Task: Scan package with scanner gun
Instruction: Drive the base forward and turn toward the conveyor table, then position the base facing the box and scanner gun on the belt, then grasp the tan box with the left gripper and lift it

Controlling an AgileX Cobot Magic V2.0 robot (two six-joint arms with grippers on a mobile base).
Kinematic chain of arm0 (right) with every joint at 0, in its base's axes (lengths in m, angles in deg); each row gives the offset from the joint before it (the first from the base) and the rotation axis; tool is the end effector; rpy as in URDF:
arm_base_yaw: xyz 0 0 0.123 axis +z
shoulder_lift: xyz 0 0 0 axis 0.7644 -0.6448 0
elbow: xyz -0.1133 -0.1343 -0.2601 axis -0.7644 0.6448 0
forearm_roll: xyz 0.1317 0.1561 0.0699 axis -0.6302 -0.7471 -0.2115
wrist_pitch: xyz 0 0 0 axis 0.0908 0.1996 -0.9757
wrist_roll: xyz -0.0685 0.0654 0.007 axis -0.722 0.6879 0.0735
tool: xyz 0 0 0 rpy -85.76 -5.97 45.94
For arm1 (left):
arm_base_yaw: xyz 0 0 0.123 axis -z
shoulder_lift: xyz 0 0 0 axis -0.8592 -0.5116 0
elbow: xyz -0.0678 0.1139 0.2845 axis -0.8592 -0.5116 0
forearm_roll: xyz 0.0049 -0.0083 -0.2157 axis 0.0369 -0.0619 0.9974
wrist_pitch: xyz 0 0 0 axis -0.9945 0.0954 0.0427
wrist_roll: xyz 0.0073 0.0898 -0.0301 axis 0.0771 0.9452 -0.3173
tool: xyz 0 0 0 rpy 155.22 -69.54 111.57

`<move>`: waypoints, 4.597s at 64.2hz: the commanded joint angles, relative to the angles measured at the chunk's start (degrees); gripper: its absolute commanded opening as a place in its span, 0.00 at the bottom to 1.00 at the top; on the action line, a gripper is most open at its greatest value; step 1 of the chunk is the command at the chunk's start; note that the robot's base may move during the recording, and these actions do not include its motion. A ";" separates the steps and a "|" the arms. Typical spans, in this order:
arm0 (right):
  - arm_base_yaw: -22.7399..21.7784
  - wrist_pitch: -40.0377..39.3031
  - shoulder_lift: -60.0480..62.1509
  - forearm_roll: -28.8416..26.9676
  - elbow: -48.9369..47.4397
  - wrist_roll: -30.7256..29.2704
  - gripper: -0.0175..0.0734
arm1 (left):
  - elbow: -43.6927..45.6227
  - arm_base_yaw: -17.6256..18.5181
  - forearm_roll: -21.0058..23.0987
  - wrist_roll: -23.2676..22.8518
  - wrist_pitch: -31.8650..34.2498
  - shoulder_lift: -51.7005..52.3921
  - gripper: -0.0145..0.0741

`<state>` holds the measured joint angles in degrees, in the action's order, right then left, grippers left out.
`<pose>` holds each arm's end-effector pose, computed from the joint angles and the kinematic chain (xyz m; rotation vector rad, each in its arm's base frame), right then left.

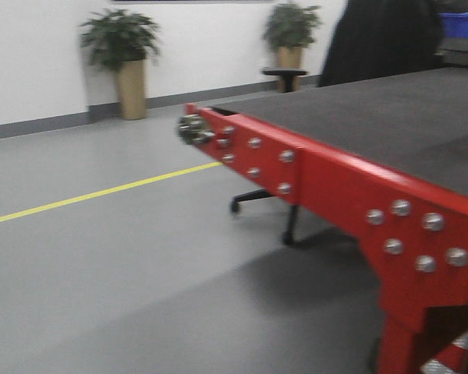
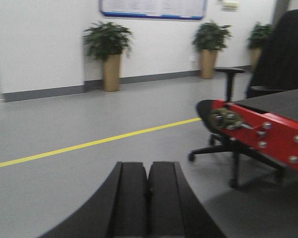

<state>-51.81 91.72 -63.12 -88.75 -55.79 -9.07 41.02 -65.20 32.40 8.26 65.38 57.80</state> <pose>-0.0050 0.0005 0.2035 0.0107 1.5903 -0.0367 -0.0048 -0.0002 0.2082 -0.0732 1.5362 0.0952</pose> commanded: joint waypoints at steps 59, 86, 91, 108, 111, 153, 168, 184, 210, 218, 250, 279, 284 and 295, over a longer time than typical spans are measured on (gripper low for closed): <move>-0.29 -1.29 0.10 0.25 -0.01 -0.10 0.01 | 0.17 0.02 0.31 -0.29 0.74 0.15 0.04; -0.29 -1.29 0.10 0.25 -0.01 -0.10 0.01 | 0.17 0.02 0.31 -0.29 0.74 0.15 0.04; -0.19 -1.29 0.10 0.25 -0.01 -0.10 0.01 | 0.17 0.02 0.31 -0.29 0.74 0.15 0.04; -0.07 -1.29 0.10 0.25 -0.01 -0.10 0.01 | 0.17 0.02 0.31 -0.29 0.74 0.15 0.04; 0.18 -1.29 0.10 0.25 -0.01 -0.10 0.01 | 0.17 0.02 0.31 -0.29 0.74 0.15 0.04; 0.43 -1.29 0.10 0.25 -0.01 -0.10 0.01 | 0.17 0.02 0.31 -0.29 0.74 0.15 0.04; 0.43 -1.29 0.10 0.25 -0.01 -0.10 0.01 | 0.17 0.02 0.31 -0.29 0.74 0.15 0.04; 0.43 -3.70 0.10 0.25 -0.01 -0.10 0.01 | 0.17 0.02 0.31 -0.29 4.41 0.15 0.04; 0.43 -7.46 0.10 -0.12 -10.46 -0.10 0.01 | 15.22 0.02 3.03 -0.29 2.08 -0.31 0.04; 0.43 -3.83 -3.28 -0.12 -20.31 -0.10 0.01 | 28.57 0.02 -0.94 -0.29 -8.43 -5.96 0.08; 0.55 -3.92 -29.14 -2.65 -35.32 -0.10 0.80 | 61.56 1.78 -1.79 -0.29 -40.97 -37.42 0.79; 5.53 -5.00 -34.72 -2.65 -35.32 -0.10 0.81 | 90.50 1.03 -2.51 8.00 -67.19 -72.79 0.84; 6.21 -5.00 -34.70 -2.65 -35.32 -0.10 0.81 | 93.19 -1.85 -0.53 10.09 -67.19 -77.91 0.84; 6.67 -5.00 -34.70 -2.65 -35.32 -0.10 0.81 | 94.90 -9.52 13.88 17.13 -67.19 -85.49 0.84</move>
<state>-45.30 87.96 -97.58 -91.20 -90.60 -9.04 135.33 -72.52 41.05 22.45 -1.69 -25.38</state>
